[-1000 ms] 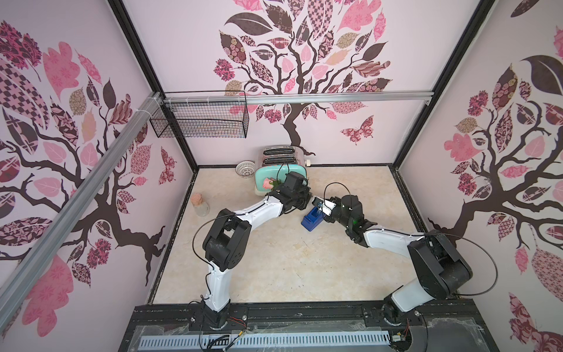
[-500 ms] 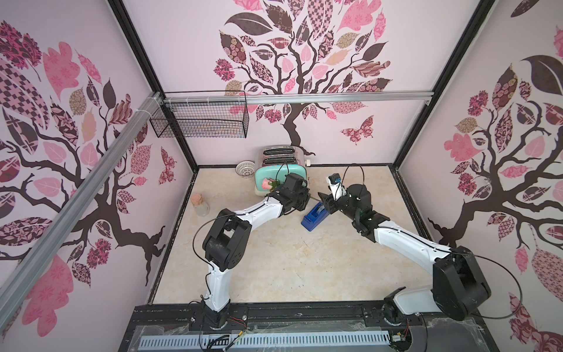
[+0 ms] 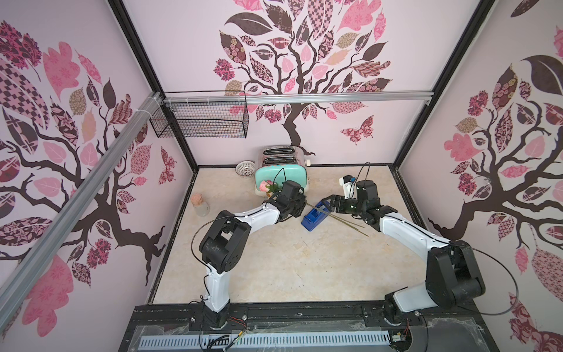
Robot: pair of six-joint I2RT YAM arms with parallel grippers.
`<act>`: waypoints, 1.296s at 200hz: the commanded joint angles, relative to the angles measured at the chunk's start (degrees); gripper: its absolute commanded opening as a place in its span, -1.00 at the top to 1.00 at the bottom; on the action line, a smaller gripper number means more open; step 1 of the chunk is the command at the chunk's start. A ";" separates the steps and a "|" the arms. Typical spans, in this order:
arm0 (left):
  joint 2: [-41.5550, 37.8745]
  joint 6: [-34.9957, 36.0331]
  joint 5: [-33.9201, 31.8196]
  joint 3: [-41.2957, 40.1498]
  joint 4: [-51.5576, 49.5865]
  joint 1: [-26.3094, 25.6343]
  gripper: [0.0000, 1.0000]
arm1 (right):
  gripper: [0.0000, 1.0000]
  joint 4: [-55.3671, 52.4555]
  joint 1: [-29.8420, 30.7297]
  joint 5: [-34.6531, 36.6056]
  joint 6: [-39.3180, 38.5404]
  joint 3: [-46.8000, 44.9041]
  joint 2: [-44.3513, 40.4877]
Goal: Wrap bouquets with tape
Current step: Move the Tape Cutter to the center of the board.
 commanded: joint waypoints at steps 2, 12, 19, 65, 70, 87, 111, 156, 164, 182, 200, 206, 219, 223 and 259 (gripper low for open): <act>-2.82 2.19 -0.93 -1.15 2.86 0.06 1.00 | -0.61 1.49 -2.40 -1.91 11.12 1.45 5.41; -2.99 2.28 -0.89 -1.24 2.79 0.05 1.00 | -0.64 1.72 -2.54 -2.47 13.45 3.13 7.96; -3.01 2.28 -0.86 -1.32 2.83 0.09 1.00 | -0.65 1.83 -2.56 -3.08 14.65 4.33 9.61; -3.87 2.59 -1.02 -1.74 2.72 0.27 1.00 | -0.78 0.36 -2.63 -8.51 18.37 12.70 19.91; -4.00 2.70 -1.10 -1.83 2.59 0.31 1.00 | -0.81 1.07 -2.63 -9.61 18.84 13.07 20.59; -4.72 2.90 -1.17 -2.48 1.95 0.58 1.00 | -1.00 3.81 -2.50 -12.63 20.87 13.58 22.04; -6.09 3.16 -1.99 -3.93 1.57 1.02 1.00 | -1.00 3.21 -1.64 -13.91 20.64 15.33 23.62; -7.43 3.16 -2.44 -5.34 1.27 1.67 1.00 | -1.00 2.71 0.45 -15.15 21.47 14.00 23.79; -7.71 3.32 -2.43 -5.69 1.46 1.75 1.00 | -1.00 3.18 1.04 -14.92 21.48 12.84 23.09; -8.40 3.60 -2.47 -6.28 1.78 1.81 1.00 | -1.00 4.43 1.56 -13.45 21.45 10.45 21.04; -8.62 3.56 -2.34 -6.89 3.07 1.90 1.00 | -1.00 3.23 1.34 -11.01 17.24 9.65 18.24; -8.70 3.64 -2.13 -7.11 3.88 1.89 1.00 | -1.00 2.12 1.20 -10.70 15.45 9.89 17.45; -8.64 3.78 -1.77 -7.37 4.58 1.93 1.00 | -1.00 0.56 0.44 -10.60 12.63 9.60 15.73; -8.70 3.70 -1.66 -7.58 4.84 1.89 1.00 | -1.00 0.50 0.05 -10.81 12.24 9.40 15.27; -8.71 3.54 -1.37 -9.99 7.50 1.98 1.00 | -1.00 6.89 -4.12 -13.15 13.30 4.22 9.93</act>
